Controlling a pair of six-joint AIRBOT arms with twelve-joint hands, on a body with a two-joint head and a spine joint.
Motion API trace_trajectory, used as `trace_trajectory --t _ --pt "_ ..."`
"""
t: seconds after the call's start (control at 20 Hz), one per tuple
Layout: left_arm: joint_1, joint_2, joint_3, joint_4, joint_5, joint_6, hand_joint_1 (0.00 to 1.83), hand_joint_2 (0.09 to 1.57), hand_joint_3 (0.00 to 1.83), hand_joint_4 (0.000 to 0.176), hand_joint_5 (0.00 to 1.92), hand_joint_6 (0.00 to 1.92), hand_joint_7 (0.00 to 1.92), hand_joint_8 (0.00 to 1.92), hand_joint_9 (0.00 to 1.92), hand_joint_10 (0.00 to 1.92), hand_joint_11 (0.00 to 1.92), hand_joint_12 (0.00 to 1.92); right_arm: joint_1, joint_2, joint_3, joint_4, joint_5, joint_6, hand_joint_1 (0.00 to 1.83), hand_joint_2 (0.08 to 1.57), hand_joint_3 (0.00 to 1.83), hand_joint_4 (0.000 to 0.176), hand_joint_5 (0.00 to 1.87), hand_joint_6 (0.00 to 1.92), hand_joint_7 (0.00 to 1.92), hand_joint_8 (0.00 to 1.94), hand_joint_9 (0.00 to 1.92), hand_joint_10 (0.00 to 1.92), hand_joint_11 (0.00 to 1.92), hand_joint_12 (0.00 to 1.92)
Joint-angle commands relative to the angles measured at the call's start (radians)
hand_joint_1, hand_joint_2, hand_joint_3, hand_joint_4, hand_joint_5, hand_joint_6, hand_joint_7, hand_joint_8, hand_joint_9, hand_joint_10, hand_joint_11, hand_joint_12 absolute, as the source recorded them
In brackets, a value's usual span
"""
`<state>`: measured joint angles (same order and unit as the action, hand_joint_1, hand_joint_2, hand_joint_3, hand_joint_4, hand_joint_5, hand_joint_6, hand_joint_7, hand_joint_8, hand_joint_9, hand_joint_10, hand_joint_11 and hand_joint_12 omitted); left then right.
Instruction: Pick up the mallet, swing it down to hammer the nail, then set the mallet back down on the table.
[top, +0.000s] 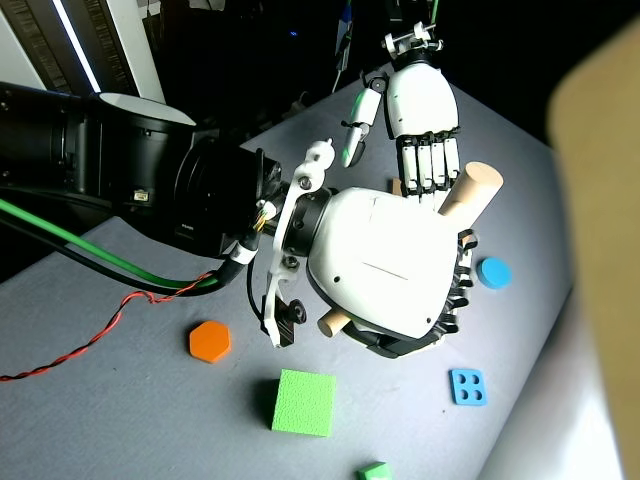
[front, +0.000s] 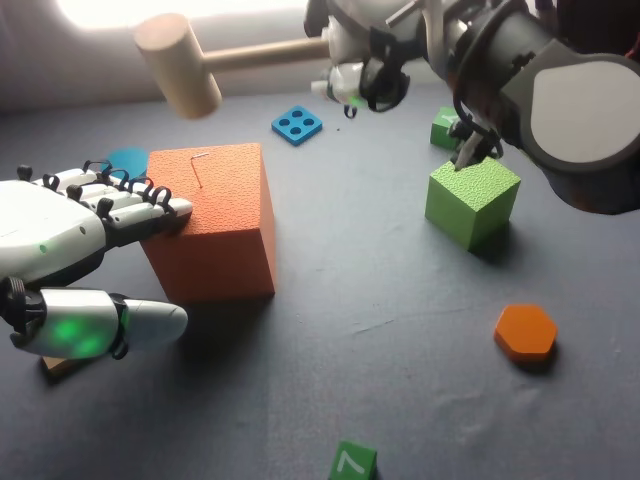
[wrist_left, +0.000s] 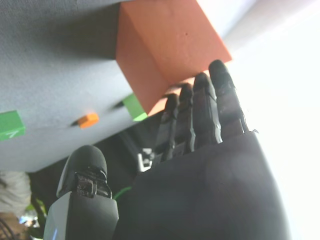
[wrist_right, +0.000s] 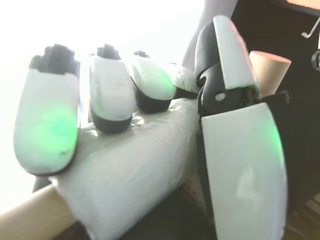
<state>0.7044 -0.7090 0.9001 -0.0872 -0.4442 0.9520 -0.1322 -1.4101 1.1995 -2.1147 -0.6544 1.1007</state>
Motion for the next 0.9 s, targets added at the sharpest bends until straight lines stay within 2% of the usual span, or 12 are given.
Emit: trace_trajectory --t 0.0,0.55,0.7,0.85 --pt "-0.002 -0.009 0.006 0.000 -0.036 -0.001 0.00 1.22 0.00 0.000 0.16 0.00 0.18 0.00 0.18 0.00 0.00 0.43 0.014 0.002 0.002 -0.060 -0.061 0.009 1.23 1.34 0.00 0.176 1.44 1.92 1.65 1.94 1.74 1.92 1.89 1.92" --pt "-0.004 -0.012 0.010 0.000 -0.036 -0.001 0.00 1.22 0.00 0.000 0.16 0.01 0.17 0.01 0.16 0.00 0.00 0.37 0.003 0.000 0.002 -0.059 -0.056 0.010 1.23 1.37 0.01 0.176 1.40 1.92 1.66 1.94 1.76 1.92 1.90 1.92" --pt "-0.004 -0.012 0.010 0.000 -0.036 -0.001 0.00 1.22 0.00 0.000 0.15 0.00 0.16 0.00 0.14 0.00 0.00 0.35 -0.039 0.003 0.002 -0.059 -0.056 0.010 1.24 1.35 0.00 0.176 1.39 1.92 1.65 1.94 1.75 1.92 1.89 1.92" --pt "-0.004 -0.012 0.010 0.000 -0.036 -0.001 0.00 1.22 0.00 0.000 0.15 0.01 0.16 0.01 0.15 0.01 0.00 0.36 -0.122 0.013 0.002 -0.058 -0.039 0.014 1.27 1.34 0.00 0.176 1.43 1.92 1.66 1.94 1.75 1.92 1.90 1.92"
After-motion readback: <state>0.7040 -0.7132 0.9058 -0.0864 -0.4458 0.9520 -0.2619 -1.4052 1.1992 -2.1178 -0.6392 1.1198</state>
